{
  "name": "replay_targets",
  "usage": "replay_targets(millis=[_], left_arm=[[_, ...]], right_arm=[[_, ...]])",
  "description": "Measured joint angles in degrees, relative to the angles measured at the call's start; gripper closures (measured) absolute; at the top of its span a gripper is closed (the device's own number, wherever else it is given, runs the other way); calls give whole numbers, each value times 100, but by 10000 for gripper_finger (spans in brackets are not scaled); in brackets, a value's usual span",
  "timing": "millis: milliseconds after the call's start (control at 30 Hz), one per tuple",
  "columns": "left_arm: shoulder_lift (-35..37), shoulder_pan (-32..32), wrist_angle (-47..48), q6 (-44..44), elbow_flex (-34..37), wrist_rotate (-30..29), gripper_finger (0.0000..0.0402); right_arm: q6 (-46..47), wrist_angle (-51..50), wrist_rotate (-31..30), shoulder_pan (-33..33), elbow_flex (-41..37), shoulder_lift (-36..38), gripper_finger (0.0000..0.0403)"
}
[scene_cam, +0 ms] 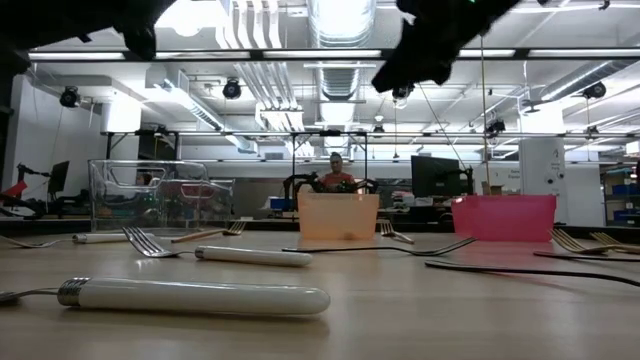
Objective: Sort silverware by color (type)
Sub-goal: Put the top center black fork into the transparent bin
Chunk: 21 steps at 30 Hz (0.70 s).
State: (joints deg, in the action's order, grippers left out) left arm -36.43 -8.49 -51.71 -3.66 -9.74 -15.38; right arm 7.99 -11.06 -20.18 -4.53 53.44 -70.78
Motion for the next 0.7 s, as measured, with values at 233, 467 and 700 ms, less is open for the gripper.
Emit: replay_targets(millis=[233,467,700], left_arm=[[-913,-14,-676,1151,-2,0,363],[-2044,-33,-992,1379,-675,-2,363],[-2789,-33,1730,2073,-2194,-3,363]], right_arm=[[-635,1265,623,-11,-1397,842,300],[-1559,1610,716,-9,-1900,1585,300],[-2344,1596,714,-9,-1900,2259,300]])
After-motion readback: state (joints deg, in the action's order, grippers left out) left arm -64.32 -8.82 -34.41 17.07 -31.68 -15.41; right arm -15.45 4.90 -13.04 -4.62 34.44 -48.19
